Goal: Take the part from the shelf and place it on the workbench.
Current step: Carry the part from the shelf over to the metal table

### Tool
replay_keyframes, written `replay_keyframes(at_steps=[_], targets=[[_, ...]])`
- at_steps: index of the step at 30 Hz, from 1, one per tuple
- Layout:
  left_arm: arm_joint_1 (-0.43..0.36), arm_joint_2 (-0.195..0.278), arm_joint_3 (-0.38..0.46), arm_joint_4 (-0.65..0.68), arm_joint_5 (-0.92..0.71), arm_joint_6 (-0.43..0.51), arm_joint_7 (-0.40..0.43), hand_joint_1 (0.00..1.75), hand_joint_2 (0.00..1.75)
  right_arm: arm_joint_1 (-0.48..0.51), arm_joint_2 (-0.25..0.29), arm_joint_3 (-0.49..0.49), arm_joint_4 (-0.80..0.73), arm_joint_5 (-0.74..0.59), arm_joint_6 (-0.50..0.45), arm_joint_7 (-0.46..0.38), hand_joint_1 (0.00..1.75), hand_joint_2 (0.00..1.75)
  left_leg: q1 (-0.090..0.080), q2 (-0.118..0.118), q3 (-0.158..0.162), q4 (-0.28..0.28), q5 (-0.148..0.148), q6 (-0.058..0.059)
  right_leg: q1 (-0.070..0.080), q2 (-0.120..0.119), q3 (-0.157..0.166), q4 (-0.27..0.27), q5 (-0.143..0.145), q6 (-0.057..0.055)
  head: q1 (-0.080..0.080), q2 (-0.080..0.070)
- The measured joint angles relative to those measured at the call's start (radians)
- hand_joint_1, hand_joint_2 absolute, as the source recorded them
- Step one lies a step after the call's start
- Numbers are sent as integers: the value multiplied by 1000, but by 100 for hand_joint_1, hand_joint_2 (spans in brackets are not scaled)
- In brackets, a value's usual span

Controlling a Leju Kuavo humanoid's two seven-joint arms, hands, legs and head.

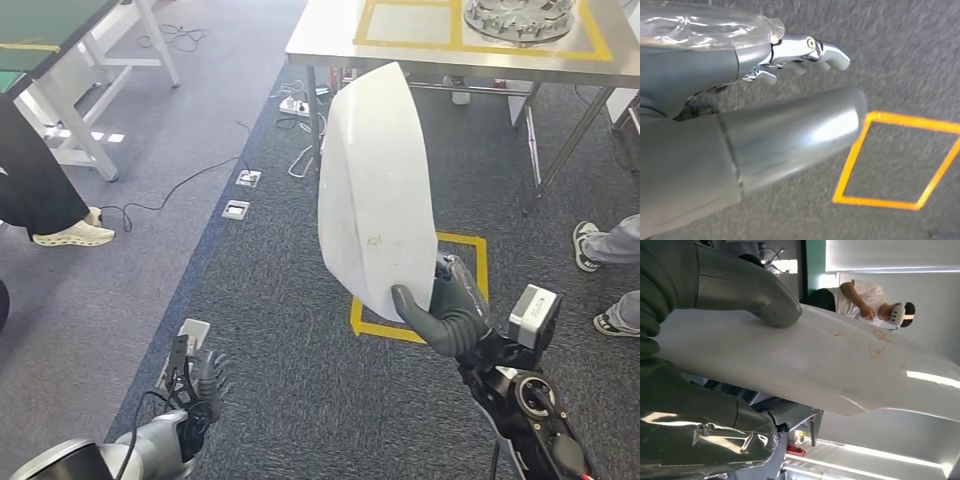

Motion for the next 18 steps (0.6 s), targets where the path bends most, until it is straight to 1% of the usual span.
replay_keyframes(at_steps=[1, 2, 3, 4, 5, 6, 7, 8, 9, 10, 11, 12, 13, 14, 15, 16, 17, 18], targets=[[-2, 1, 0, 0, 0, 0, -1, 0, 0, -1, 0, -1, -1, 0, -1, 0, 175, 175, 3, 2, 20, -28, 7, 8, 1, 0, -4, 10, -6, 2, -2, 0], [-5, 1, 0, 0, 0, 0, -1, 0, 0, -3, 0, -2, -1, 0, -2, -1, 175, 175, 7, 4, 36, -48, 14, 12, 1, 1, -19, 40, -26, 3, -2, 0], [-7, 0, -1, 0, 0, -1, 0, 0, 0, -4, 0, -3, -1, 0, -3, -2, 175, 175, 12, 6, 44, -59, 18, 11, -1, 3, -46, 90, -55, 3, -1, 0], [-9, 0, -1, 0, 0, -1, 0, 0, 0, -3, -1, -4, -1, -1, -4, -2, 175, 175, 16, 6, 46, -63, 20, 8, -4, 4, -81, 155, -85, 6, 1, 0], [-9, -1, -2, 0, 0, -1, 0, 0, 0, -1, -1, -5, -1, -1, -5, -2, 175, 175, 21, 5, 46, -63, 20, 1, -12, 4, -115, 216, -110, 12, 4, 0], [-6, -2, -2, 0, 0, -1, 0, 0, 0, 3, -1, -6, -1, -1, -6, -2, 175, 175, 26, 3, 45, -62, 20, -9, -21, 3, -135, 248, -118, 20, 5, 0], [-3, -3, -3, 0, 0, -1, 0, 0, 0, 5, -1, -6, 0, -1, -6, -3, 175, 175, 34, 1, 45, -59, 18, -22, -33, 2, -137, 246, -109, 32, 6, 0], [-1, -3, -4, 0, 0, -1, 0, 0, 0, 6, -1, -6, 0, -1, -5, -4, 175, 175, 44, -2, 44, -51, 14, -37, -47, 2, -118, 204, -80, 46, 6, 0], [0, -3, -4, 0, 0, -1, 0, 0, 0, 7, -2, -6, 1, -1, -4, -5, 175, 175, 53, -4, 41, -36, 6, -54, -64, 4, -85, 134, -45, 66, 7, 0], [-1, 1, -4, 0, 0, -1, 0, 0, 0, 8, -3, -6, 2, -1, -3, -5, 175, 175, 60, -7, 35, -14, -5, -72, -73, 13, -60, 76, -31, 82, 12, 0], [-3, 3, -4, 0, 0, -1, 0, 0, 0, 9, -4, -6, 3, -1, -2, -6, 175, 175, 66, -10, 21, 14, -17, -88, -79, 20, -39, 42, -31, 82, 16, 0], [-4, 6, -4, 0, -1, -1, 0, 0, 0, 12, -5, -6, 5, -1, -2, -6, 175, 175, 70, -13, 6, 39, -29, -102, -79, 26, -35, 33, -38, 73, 16, 0], [-4, 8, -5, 0, -1, -1, 0, 0, 0, 14, -6, -7, 6, -1, -2, -6, 175, 175, 74, -15, -7, 56, -36, -112, -72, 29, -44, 50, -52, 52, 13, 0], [-3, 6, -5, 0, -1, -1, 0, 0, 0, 16, -7, -8, 6, -1, -2, -6, 175, 175, 78, -15, -17, 66, -41, -118, -68, 26, -47, 65, -52, 30, 6, 0], [0, 4, -5, 0, -2, -1, 1, 0, 0, 17, -7, -9, 6, -1, -2, -6, 175, 175, 82, -13, -21, 72, -45, -123, -63, 27, -52, 73, -49, 19, -4, 0], [2, 0, -5, 0, -2, -2, 0, 0, 0, 15, -7, -9, 6, -1, -2, -7, 175, 175, 84, -5, -32, 93, -51, -123, -57, 26, -49, 77, -51, 12, -13, 0], [2, -3, -5, 0, -3, -2, 0, 0, 0, 13, -7, -10, 5, -1, -1, -8, 175, 175, 83, 4, -56, 136, -63, -119, -51, 25, -42, 75, -54, 7, -22, 0], [0, -6, -6, 0, -3, -2, 0, 0, 0, 11, -7, -10, 5, -1, 0, -8, 175, 175, 79, 13, -94, 202, -81, -111, -45, 23, -35, 70, -57, 2, -31, 0]])
